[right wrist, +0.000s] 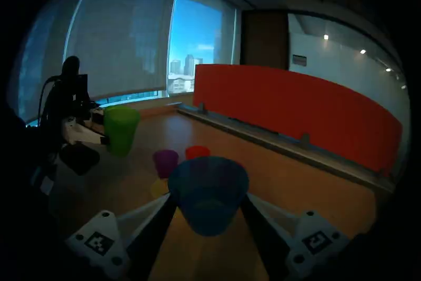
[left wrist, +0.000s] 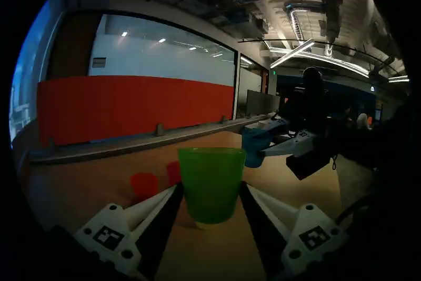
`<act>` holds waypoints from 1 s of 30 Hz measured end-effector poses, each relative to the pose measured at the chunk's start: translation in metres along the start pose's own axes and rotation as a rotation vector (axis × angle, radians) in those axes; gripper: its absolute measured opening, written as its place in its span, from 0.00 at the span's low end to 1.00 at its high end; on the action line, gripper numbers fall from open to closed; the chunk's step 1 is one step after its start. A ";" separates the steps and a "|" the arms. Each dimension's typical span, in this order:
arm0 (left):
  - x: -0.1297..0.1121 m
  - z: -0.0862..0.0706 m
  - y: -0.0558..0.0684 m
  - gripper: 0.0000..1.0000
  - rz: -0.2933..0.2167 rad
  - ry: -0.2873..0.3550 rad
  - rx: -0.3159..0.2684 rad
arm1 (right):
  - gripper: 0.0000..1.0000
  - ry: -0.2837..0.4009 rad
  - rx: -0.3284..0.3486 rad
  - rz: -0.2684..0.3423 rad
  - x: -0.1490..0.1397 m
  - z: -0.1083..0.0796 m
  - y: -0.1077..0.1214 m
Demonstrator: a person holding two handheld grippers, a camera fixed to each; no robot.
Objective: Pour water
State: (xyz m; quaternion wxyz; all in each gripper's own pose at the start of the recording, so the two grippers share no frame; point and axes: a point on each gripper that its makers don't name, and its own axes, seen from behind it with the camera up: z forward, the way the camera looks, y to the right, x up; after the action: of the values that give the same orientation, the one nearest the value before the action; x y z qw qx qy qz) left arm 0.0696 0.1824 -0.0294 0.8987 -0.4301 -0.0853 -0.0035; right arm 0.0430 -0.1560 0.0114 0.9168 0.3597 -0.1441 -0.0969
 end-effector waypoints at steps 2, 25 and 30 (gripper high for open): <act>0.000 0.001 0.002 0.77 0.001 0.002 -0.003 | 0.87 0.015 0.003 -0.010 0.005 -0.001 -0.002; 0.005 0.013 0.023 0.77 0.014 0.049 -0.055 | 0.87 0.174 -0.014 -0.193 0.082 -0.015 -0.009; 0.005 0.013 0.027 0.77 0.020 0.049 -0.062 | 0.87 0.190 -0.011 -0.227 0.093 -0.014 -0.012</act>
State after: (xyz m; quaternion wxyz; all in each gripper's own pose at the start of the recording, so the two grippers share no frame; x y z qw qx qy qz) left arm 0.0749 0.2098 -0.0413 0.8867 -0.4584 -0.0590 -0.0077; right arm 0.1343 -0.1821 0.0115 0.9114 0.3762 -0.0143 -0.1662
